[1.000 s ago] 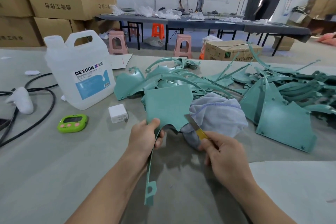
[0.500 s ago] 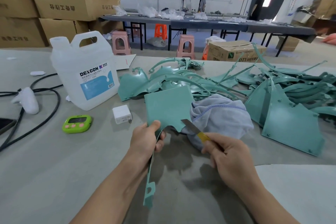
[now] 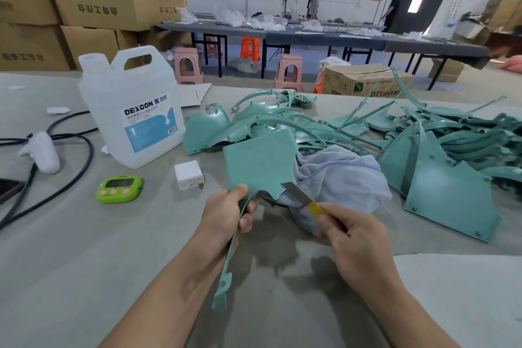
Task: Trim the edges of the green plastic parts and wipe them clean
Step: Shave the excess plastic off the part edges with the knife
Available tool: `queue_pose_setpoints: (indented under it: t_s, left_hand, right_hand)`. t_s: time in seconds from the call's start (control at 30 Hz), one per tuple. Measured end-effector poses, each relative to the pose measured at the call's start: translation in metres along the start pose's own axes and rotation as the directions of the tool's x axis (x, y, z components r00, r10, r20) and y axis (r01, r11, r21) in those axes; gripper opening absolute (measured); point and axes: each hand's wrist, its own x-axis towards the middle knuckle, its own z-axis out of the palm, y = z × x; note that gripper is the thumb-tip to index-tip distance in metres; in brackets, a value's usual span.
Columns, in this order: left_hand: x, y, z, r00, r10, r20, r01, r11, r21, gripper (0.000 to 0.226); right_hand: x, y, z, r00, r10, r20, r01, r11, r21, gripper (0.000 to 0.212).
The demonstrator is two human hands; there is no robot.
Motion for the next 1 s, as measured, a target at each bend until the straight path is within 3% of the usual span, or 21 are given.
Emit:
queue_pose_setpoints:
  t_s: [0.1,0.23,0.37,0.53,0.67,0.83,1.0]
  left_hand:
    - [-0.0007,0.0003,-0.0005,1.0,-0.003,0.012,0.003,1.0,0.0,0.018]
    - [-0.0006,0.0,0.0001,1.0,0.001,0.015,-0.001,1.0,0.018,0.019]
    - [-0.0001,-0.0002,-0.0004,1.0,-0.004,0.009,0.004,1.0,0.022,0.019]
    - [0.0001,0.0007,0.0001,1.0,0.0,-0.012,0.0,1.0,0.009,0.016]
    - [-0.0004,0.0023,0.0006,1.0,-0.008,-0.015,0.008,1.0,0.005,0.015]
    - [-0.0045,0.004,0.0015,1.0,-0.026,0.003,0.026,1.0,-0.002,0.013]
    - [-0.0072,0.005,0.0028,0.999,-0.048,0.015,0.048,0.999,-0.015,0.015]
  right_hand:
    - [-0.0017,-0.0025,0.0016,0.999,-0.013,0.03,0.013,1.0,-0.022,0.035]
    - [0.0032,-0.001,-0.0022,0.996,0.023,-0.083,-0.025,0.999,-0.025,0.042]
    - [-0.0004,-0.0029,-0.0002,1.0,-0.004,0.004,0.004,1.0,0.002,0.045]
    - [0.0043,0.0013,-0.0025,0.996,0.027,-0.081,-0.031,0.998,-0.049,0.044]
    - [-0.0004,-0.0015,0.0011,1.0,-0.004,0.01,0.003,0.999,0.052,0.04]
    - [0.0014,0.0,0.0044,0.993,0.017,0.117,-0.024,0.998,0.058,0.036]
    - [0.0002,-0.0008,0.0027,0.993,0.009,0.121,-0.02,0.995,0.093,0.032]
